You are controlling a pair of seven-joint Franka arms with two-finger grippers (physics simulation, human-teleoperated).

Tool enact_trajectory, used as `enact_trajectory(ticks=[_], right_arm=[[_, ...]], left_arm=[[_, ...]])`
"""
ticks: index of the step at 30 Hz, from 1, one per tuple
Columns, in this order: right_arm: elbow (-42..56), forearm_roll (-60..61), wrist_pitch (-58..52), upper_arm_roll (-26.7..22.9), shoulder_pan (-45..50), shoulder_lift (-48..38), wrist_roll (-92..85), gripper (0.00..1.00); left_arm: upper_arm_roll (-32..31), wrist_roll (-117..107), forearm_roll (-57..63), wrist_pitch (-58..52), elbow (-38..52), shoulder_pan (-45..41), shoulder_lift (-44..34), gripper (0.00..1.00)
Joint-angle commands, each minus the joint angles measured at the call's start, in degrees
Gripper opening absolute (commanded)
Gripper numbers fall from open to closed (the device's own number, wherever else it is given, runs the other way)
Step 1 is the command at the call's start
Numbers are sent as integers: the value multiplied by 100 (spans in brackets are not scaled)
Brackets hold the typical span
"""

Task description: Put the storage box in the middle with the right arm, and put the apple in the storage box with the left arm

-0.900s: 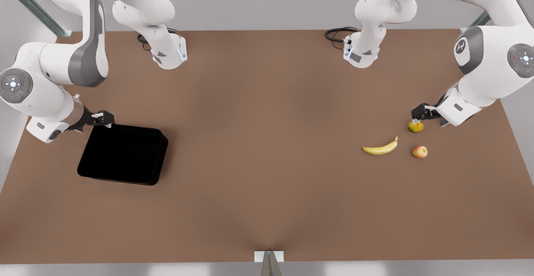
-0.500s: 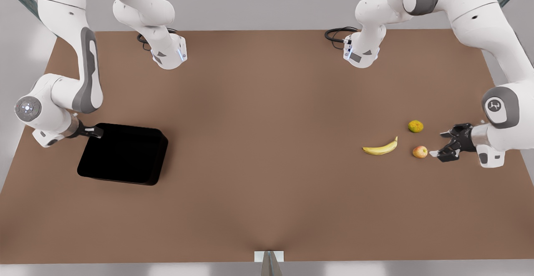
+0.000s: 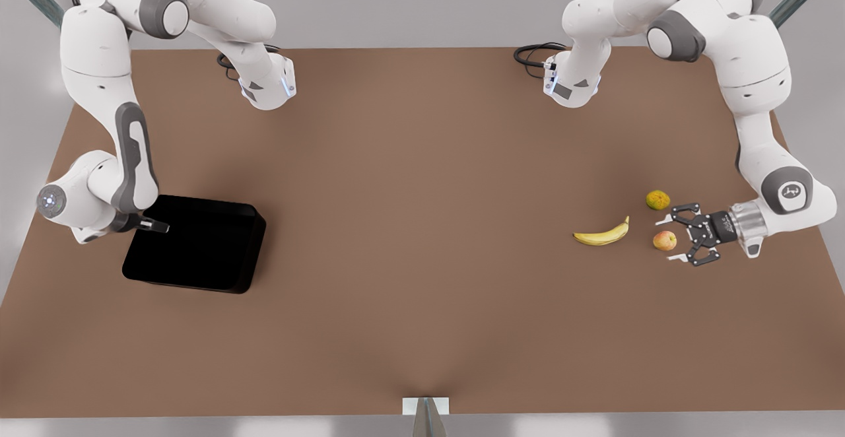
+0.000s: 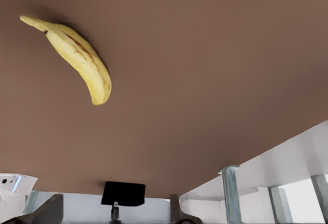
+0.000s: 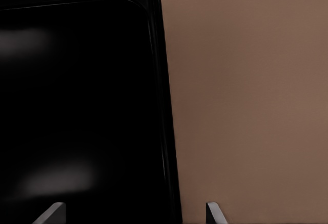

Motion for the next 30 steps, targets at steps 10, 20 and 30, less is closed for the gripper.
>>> enact_trajectory(ticks=[10,20,30], right_arm=[[-19,37,167,8,17,197,-176,60],[-2,37,167,8,8,285,-440,36],[51,37,141,60,17,285,-607,22]], left_arm=[[167,1038,-305,-377,-439,230,429,100],[158,1073,-629,27,-307,503,965,100],[158,1434,-744,27,-140,705,1334,100]])
